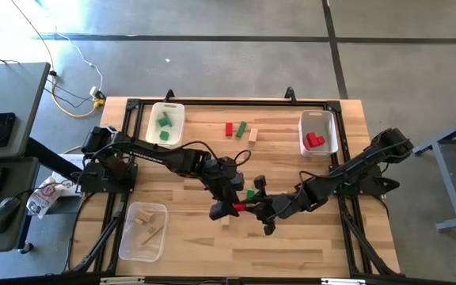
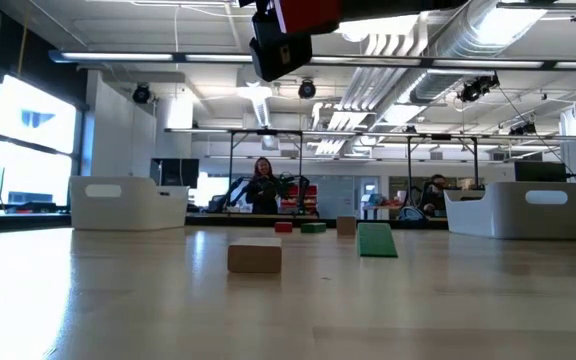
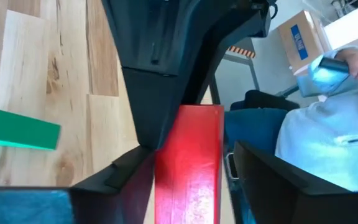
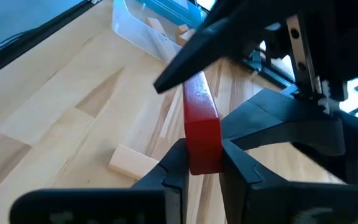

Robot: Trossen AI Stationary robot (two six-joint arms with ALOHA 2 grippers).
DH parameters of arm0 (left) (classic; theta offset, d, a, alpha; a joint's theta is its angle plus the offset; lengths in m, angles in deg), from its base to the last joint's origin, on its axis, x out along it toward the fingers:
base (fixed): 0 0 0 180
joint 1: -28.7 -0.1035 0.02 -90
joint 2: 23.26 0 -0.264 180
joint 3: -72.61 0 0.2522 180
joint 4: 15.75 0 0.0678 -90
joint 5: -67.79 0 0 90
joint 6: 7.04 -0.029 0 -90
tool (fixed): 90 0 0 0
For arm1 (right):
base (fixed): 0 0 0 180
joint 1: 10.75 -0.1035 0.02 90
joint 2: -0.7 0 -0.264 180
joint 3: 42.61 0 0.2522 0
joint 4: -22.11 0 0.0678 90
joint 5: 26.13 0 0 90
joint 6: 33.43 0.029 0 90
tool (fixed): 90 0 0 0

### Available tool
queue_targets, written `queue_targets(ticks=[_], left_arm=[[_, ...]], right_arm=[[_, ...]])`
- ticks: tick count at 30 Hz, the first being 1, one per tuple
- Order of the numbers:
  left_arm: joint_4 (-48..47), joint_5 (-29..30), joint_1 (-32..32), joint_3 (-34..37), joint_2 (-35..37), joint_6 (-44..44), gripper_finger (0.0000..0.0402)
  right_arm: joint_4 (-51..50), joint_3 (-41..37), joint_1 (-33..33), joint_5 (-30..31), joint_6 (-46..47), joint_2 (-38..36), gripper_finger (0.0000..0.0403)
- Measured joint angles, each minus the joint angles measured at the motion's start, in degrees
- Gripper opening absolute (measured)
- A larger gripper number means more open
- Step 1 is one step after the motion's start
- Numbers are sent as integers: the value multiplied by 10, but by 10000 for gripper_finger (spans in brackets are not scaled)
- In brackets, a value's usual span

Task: Sort & place blocks by color
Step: Put the red block into the gray bin

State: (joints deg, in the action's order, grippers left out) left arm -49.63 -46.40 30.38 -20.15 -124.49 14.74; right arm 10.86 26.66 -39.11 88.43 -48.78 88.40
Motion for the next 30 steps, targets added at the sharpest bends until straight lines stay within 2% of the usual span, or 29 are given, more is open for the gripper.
queue_targets(ticks=[4,11,22,30], left_arm=[[-13,1,-4,0,0,-60,221],[-58,3,-25,-1,0,-91,217],[-150,128,-57,-1,10,-149,216],[-201,162,-59,1,37,-175,216]], right_arm=[[-23,1,5,-2,26,0,41],[-80,1,14,-6,76,0,41],[-205,1,59,-3,173,0,41],[-295,1,128,25,216,0,41]])
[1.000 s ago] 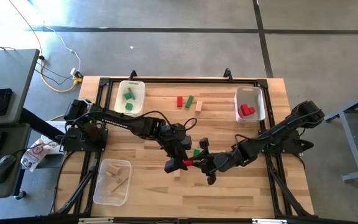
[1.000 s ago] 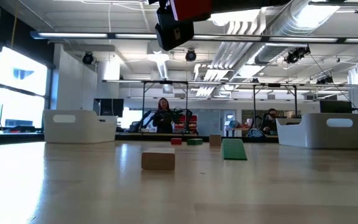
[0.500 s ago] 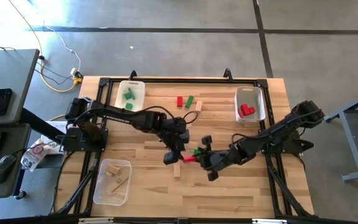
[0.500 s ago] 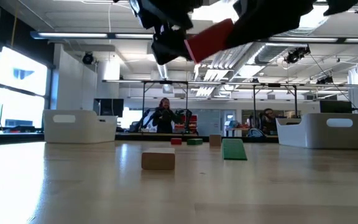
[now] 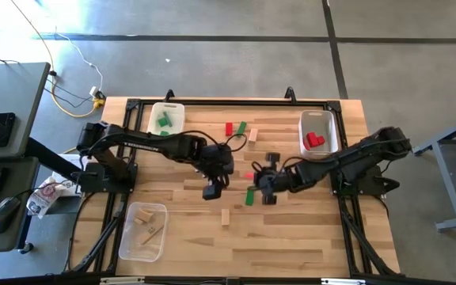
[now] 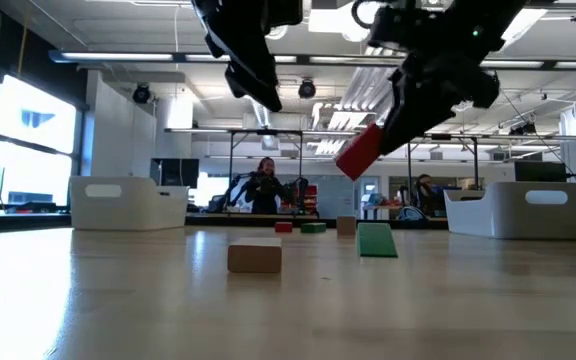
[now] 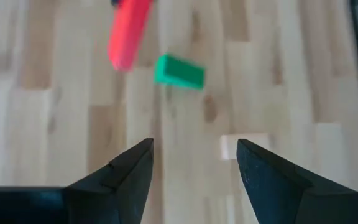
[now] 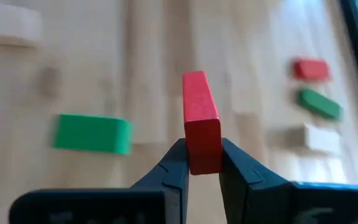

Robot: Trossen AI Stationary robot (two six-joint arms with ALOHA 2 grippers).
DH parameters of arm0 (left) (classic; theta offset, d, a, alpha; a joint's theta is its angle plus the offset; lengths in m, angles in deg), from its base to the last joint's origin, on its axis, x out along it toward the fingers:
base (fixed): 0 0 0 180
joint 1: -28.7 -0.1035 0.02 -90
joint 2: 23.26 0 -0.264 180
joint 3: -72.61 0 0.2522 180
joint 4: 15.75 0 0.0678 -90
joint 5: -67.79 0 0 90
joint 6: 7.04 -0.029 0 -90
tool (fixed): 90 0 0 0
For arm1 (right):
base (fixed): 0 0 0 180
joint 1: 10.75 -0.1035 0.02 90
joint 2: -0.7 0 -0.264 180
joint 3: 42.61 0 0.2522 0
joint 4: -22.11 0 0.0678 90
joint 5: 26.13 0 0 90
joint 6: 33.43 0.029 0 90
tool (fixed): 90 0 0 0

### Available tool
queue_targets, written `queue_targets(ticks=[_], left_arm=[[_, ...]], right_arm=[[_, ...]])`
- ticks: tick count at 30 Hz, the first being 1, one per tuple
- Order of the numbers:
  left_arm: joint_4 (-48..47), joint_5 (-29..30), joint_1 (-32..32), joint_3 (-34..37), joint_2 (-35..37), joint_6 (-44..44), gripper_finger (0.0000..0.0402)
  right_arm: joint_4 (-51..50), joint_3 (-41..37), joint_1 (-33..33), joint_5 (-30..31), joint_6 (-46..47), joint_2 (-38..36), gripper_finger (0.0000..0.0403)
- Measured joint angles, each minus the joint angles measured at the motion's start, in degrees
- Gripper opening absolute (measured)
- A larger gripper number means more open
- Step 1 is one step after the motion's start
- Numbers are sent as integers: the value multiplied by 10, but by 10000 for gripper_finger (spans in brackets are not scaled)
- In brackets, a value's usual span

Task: Sort & place blocks by color
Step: Put the red block into the gray bin

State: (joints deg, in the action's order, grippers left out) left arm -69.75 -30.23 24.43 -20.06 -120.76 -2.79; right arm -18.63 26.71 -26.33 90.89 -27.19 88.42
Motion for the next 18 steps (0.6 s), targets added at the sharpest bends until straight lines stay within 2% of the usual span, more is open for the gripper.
queue_targets(ticks=[4,18], left_arm=[[-6,32,3,28,28,5,216],[80,46,2,203,187,73,216]], right_arm=[[-39,0,32,24,30,0,41],[-191,0,124,61,142,-2,42]])
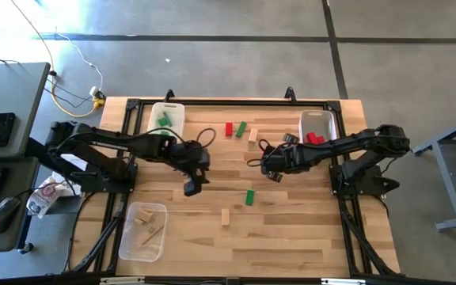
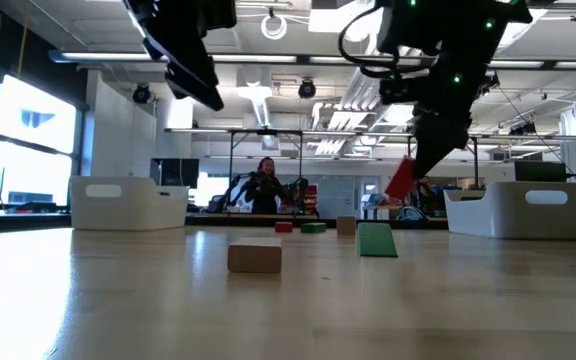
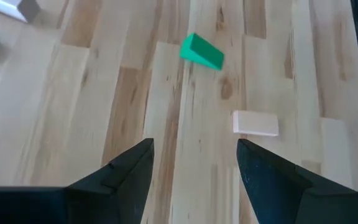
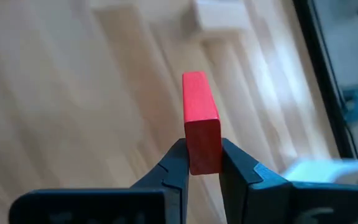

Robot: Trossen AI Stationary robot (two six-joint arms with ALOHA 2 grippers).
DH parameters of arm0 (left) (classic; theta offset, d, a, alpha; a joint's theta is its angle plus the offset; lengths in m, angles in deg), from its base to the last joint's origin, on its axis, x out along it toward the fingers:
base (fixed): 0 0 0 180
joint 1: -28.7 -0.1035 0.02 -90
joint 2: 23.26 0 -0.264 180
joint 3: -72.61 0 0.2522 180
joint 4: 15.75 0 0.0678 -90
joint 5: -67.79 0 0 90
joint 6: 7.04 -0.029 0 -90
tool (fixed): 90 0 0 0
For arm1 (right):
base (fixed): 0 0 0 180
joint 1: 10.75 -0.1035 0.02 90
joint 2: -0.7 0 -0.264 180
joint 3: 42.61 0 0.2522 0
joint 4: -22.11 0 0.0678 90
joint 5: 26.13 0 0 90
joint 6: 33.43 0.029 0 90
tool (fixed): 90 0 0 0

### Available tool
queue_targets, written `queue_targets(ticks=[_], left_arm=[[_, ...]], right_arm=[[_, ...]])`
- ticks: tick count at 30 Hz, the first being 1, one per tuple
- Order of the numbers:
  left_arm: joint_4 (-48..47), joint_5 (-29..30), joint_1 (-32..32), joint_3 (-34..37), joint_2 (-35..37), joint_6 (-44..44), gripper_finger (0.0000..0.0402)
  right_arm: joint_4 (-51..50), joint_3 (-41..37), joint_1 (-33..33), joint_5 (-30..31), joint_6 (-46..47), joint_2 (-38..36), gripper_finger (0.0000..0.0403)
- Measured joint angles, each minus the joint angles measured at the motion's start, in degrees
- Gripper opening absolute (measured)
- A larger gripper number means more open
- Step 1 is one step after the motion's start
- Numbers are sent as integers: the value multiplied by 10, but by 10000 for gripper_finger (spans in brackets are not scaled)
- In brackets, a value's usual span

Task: Sort & place blocks by color
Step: Put the red block into the gray bin

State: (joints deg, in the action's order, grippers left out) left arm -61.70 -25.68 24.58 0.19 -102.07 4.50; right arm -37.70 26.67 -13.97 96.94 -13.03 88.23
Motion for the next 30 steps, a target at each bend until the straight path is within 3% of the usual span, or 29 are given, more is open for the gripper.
queue_targets(ticks=[10,20,26,30], left_arm=[[27,82,2,57,72,3,216],[37,115,5,64,81,3,216],[39,116,5,64,81,4,216],[42,116,5,64,81,5,216]], right_arm=[[-125,-1,37,86,151,-56,42],[-238,0,90,161,275,-134,42],[-266,-1,143,162,278,-145,42],[-268,-1,187,114,260,-140,42]])
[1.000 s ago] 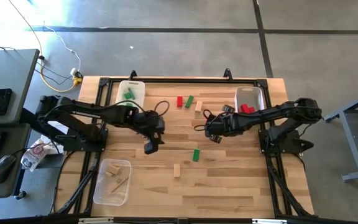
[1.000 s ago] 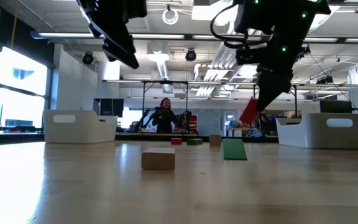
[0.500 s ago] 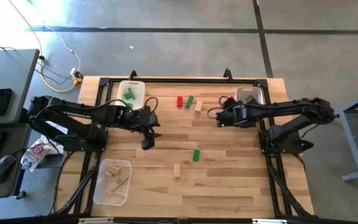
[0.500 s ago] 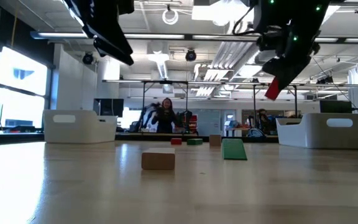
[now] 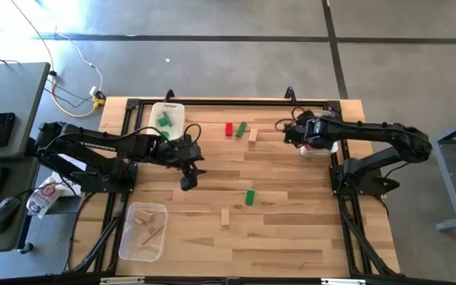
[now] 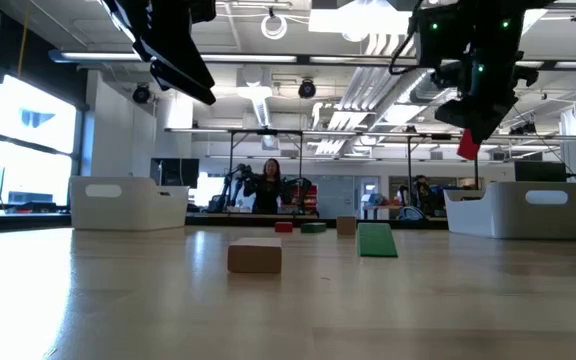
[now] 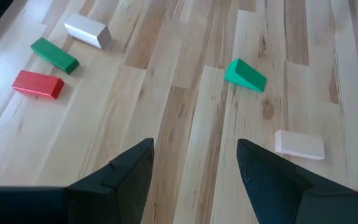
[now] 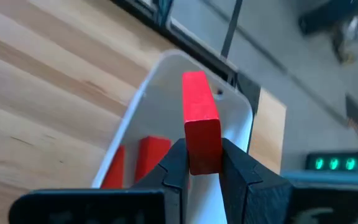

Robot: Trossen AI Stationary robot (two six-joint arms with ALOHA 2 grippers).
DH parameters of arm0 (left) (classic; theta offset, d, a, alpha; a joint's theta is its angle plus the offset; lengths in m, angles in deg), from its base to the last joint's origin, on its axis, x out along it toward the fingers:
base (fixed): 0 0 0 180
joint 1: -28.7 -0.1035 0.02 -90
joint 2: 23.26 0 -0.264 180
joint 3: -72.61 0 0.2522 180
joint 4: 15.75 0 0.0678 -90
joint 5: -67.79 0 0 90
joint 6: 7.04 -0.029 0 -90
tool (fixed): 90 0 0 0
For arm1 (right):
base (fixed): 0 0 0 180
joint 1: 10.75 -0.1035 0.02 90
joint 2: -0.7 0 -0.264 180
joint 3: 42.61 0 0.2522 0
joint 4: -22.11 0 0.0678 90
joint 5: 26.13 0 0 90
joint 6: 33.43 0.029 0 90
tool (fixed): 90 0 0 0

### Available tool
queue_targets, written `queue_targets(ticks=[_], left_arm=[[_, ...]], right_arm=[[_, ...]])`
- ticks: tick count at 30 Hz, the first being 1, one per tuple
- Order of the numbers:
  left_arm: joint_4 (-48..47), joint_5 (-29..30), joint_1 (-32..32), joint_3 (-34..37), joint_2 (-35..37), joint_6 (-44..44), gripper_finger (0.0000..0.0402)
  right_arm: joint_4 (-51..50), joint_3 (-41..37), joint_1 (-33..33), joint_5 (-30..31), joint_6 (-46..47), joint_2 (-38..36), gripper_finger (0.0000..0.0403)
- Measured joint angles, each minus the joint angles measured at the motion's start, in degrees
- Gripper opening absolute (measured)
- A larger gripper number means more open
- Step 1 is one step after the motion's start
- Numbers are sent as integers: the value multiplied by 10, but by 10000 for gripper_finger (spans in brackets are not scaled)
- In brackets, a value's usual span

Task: Sort & place blocks by color
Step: Put the red block into the gray bin

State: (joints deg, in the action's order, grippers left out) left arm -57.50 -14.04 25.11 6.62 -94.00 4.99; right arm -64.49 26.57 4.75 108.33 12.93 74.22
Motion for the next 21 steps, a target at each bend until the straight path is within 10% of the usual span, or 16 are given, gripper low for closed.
queue_targets(ticks=[21], left_arm=[[-4,-5,0,0,-1,9,216]], right_arm=[[11,0,222,-303,-182,0,42]])
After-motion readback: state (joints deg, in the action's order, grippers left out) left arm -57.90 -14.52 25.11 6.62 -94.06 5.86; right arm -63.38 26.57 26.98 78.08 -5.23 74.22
